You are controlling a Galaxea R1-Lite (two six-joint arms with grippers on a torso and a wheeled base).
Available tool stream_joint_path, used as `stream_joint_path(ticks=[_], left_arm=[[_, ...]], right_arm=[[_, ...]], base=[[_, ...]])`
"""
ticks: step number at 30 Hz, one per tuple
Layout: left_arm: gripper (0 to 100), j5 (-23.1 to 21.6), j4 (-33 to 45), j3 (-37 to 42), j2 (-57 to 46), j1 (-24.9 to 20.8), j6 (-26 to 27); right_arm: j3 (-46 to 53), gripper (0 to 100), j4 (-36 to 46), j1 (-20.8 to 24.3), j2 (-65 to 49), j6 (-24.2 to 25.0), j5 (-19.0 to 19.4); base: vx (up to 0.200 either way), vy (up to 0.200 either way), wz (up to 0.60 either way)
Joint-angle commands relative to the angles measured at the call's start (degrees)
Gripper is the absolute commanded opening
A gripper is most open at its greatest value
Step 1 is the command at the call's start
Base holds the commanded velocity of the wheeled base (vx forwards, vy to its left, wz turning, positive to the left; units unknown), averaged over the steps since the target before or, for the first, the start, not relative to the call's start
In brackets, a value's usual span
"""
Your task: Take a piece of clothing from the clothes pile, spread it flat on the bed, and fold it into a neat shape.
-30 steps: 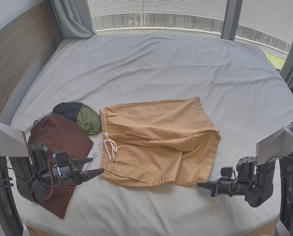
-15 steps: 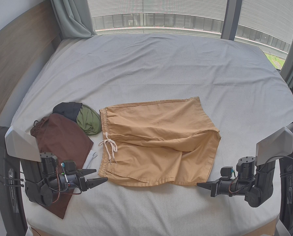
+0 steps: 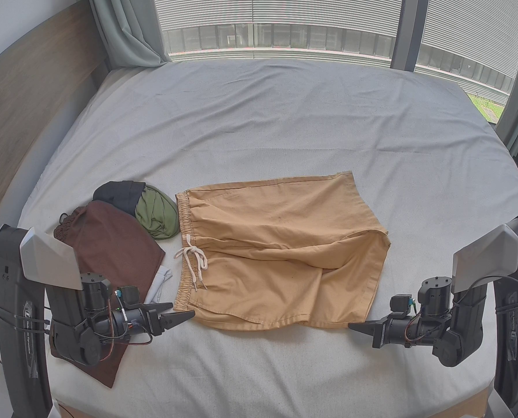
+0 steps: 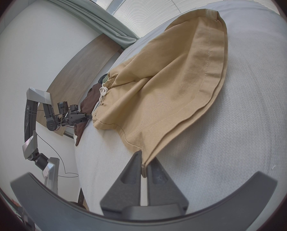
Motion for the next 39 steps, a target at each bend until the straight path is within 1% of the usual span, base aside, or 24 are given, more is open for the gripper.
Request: stream_joint_path(ticks=[1, 2, 3, 4, 5, 14, 15, 26, 29, 30, 32, 39], left_arm=[[100, 2.46, 0.03, -1.60, 0.20, -1.72, -3.15], [100, 3.07, 0.03, -1.95, 0.20, -2.07, -4.29], [100, 3.07, 0.03, -1.95, 0.20, -2.07, -4.29], [100, 4.30, 0.03, -2.57, 0.47, -2.77, -6.31], [100, 4.74, 0.03, -2.66, 0.55, -3.04, -6.75], [100, 5.01, 0.12, -3.01, 1.26, -3.21, -7.11], [0, 5.01, 0.12, -3.01, 1.26, -3.21, -7.11], [0, 4.92, -0.06, -3.01, 1.96, -3.30, -6.93], [0, 4.92, -0.06, -2.30, 1.61, -3.30, -6.67], [0, 5.01, -0.06, -2.04, 1.43, -3.30, -6.31], [0, 5.01, -0.06, -1.78, 0.99, -2.95, -6.31], [0, 4.57, -0.06, 1.30, -1.38, -2.69, -6.14]], right_arm=[[-0.01, 0, -0.04, 0.04, -0.13, 0.05, 0.03], [-0.01, 0, -0.12, -0.04, -0.13, -0.03, 0.03], [-0.01, 0, -0.12, -0.04, -0.13, -0.03, 0.03], [-0.01, 0, -0.04, 0.04, -0.13, -0.03, 0.03], [-0.01, 0, -0.04, 0.04, -0.13, -0.03, 0.03], [0.07, 0, -0.04, -0.04, -0.57, -0.03, 0.03], [0.07, 0, -0.04, -0.04, -0.57, -0.03, 0.03], [2.36, 0, -0.04, -0.31, -1.80, -0.30, 0.12], [4.38, 0, 0.05, -1.27, -4.18, -1.97, 0.30], [5.61, 0, 0.05, -2.15, -5.41, -3.37, 0.39], [6.67, 0, 0.14, -2.94, -6.99, -4.08, 0.47], [9.92, 0, 0.14, -4.26, -9.19, -4.25, 1.00]], base=[[0.000, 0.000, 0.00], [0.000, 0.000, 0.00], [0.000, 0.000, 0.00], [0.000, 0.000, 0.00], [0.000, 0.000, 0.00], [0.000, 0.000, 0.00], [0.000, 0.000, 0.00], [0.000, 0.000, 0.00], [0.000, 0.000, 0.00], [0.000, 0.000, 0.00], [0.000, 0.000, 0.00], [0.000, 0.000, 0.00]])
